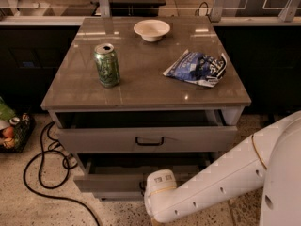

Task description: Open middle drawer

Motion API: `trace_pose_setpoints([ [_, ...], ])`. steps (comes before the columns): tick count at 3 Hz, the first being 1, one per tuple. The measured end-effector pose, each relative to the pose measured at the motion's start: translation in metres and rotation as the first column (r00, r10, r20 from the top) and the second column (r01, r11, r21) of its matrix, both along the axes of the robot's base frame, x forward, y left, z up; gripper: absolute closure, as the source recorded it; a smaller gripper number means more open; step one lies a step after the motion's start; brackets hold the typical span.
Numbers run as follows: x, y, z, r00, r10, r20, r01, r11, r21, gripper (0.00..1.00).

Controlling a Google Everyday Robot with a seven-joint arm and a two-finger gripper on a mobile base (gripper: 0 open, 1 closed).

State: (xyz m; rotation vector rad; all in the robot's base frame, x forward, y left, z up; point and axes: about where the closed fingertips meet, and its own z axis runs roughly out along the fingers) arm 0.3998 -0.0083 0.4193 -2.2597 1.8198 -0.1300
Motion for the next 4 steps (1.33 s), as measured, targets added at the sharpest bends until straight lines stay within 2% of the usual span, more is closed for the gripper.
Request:
trace_pose_setpoints([
  [3, -0.0014, -0.0002, -0.0015, 1.0000, 0.001, -0.004, -0.001, 1.000, -0.001, 0.97],
  [4, -0.0016, -0.0002, -0.0017, 1.0000, 0.002, -0.004, -0.002, 1.000, -0.001, 1.00],
])
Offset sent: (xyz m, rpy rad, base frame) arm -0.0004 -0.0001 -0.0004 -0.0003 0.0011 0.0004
